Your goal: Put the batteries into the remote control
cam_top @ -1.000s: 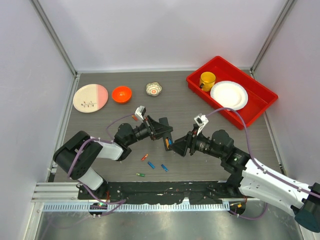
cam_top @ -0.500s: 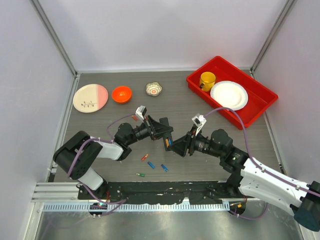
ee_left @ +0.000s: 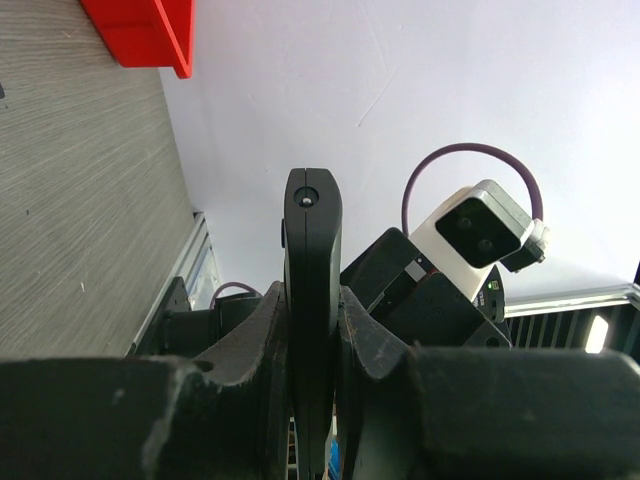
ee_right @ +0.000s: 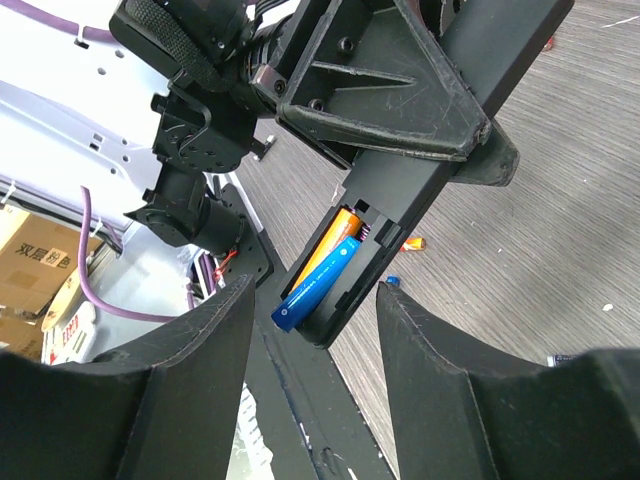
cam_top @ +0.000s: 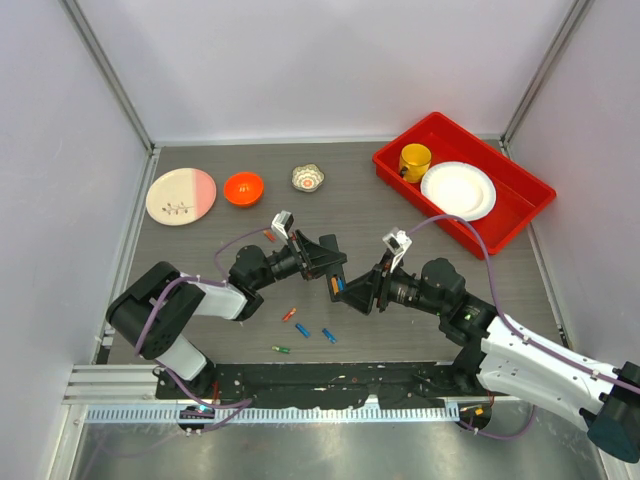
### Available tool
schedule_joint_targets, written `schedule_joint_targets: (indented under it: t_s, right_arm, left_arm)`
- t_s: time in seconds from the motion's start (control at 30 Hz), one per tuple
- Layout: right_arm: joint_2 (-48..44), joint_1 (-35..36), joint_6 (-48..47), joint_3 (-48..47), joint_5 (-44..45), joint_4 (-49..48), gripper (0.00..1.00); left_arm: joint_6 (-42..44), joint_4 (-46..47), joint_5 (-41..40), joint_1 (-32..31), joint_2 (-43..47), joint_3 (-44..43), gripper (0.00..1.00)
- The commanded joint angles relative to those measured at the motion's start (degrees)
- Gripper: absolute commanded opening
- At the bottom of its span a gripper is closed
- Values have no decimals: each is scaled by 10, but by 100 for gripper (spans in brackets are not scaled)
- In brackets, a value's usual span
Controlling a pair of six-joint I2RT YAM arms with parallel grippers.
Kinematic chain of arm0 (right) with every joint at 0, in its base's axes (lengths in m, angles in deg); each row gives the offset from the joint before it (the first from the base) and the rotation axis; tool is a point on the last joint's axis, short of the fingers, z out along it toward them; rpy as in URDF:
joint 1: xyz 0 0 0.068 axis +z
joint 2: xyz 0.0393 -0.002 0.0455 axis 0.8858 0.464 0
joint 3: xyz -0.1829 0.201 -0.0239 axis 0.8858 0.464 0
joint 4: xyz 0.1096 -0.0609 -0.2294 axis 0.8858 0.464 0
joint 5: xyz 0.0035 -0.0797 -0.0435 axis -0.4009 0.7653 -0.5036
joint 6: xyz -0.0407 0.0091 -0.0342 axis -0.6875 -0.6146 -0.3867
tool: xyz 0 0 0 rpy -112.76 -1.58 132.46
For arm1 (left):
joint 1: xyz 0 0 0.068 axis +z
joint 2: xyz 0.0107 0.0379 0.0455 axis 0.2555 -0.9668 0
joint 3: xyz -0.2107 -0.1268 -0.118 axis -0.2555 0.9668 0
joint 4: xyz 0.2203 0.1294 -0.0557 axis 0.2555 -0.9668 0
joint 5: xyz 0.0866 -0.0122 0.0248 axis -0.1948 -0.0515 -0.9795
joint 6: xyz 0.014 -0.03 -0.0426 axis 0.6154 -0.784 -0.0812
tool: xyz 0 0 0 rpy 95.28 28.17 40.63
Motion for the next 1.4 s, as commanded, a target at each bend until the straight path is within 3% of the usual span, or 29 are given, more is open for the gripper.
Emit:
schedule_joint_targets:
  t_s: [0.0,0.83,1.37]
  right_arm:
    - [2,-3,-10,1,-6,-26,57]
    - [34,-7,12,-5,7,-39,43]
    - [64,-20,59,-4,-18,-81,28]
  left_arm:
    - [-3,147,8,-3,18,-15,0]
    - [-3,147,12,-3,26,-9,0]
    - [9,147,10,-6,36,1,0]
